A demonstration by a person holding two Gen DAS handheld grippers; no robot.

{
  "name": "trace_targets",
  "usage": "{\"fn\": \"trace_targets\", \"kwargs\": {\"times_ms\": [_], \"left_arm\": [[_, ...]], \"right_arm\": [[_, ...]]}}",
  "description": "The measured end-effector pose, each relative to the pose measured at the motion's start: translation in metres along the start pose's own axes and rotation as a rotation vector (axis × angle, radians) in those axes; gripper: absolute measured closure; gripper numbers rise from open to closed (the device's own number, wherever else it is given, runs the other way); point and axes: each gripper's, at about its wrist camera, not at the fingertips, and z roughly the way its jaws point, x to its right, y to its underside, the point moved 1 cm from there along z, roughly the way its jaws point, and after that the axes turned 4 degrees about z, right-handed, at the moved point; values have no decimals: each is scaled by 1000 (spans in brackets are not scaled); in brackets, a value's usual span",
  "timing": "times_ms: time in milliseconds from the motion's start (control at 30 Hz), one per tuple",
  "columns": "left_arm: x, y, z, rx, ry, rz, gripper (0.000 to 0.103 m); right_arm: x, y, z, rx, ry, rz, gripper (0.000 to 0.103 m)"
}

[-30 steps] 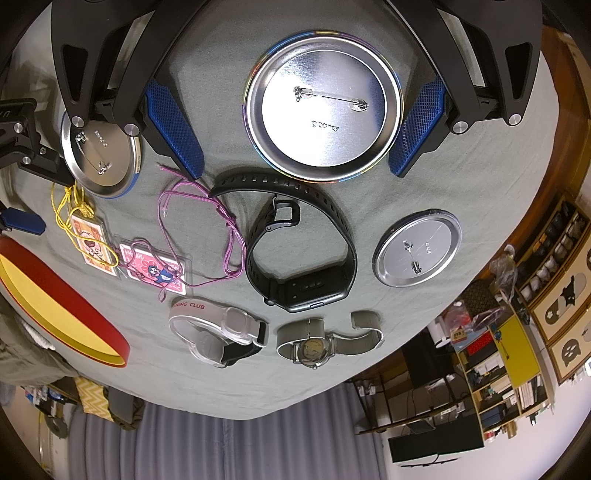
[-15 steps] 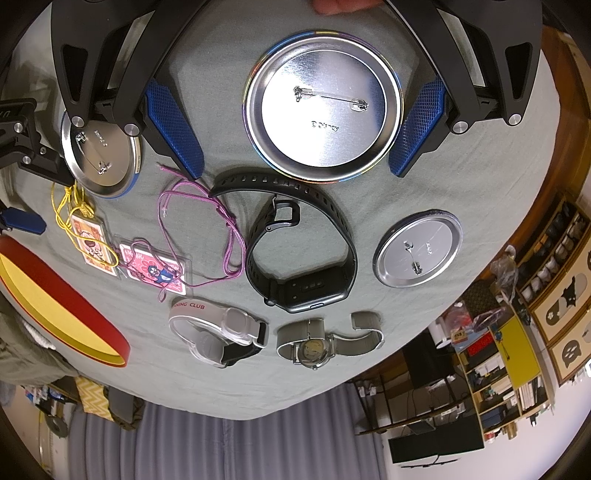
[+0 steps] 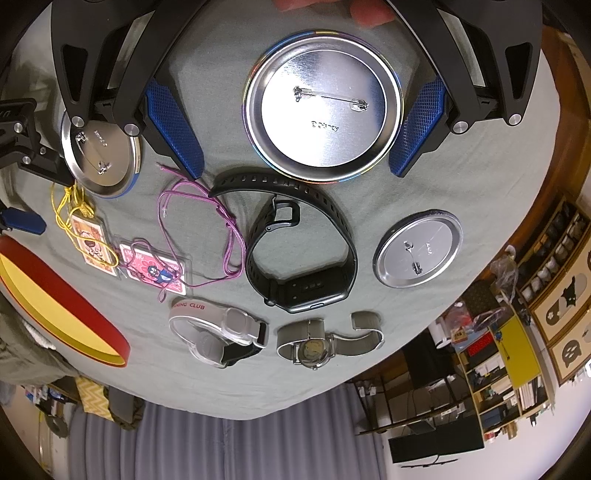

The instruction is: Organize jewelry

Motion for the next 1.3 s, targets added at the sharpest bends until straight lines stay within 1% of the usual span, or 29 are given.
{"fn": "trace_targets", "kwargs": {"times_ms": [1300], "left_arm": [[2,0,0,2,1,-1,5]], "right_arm": [[0,0,0,0,0,0,8]]}}
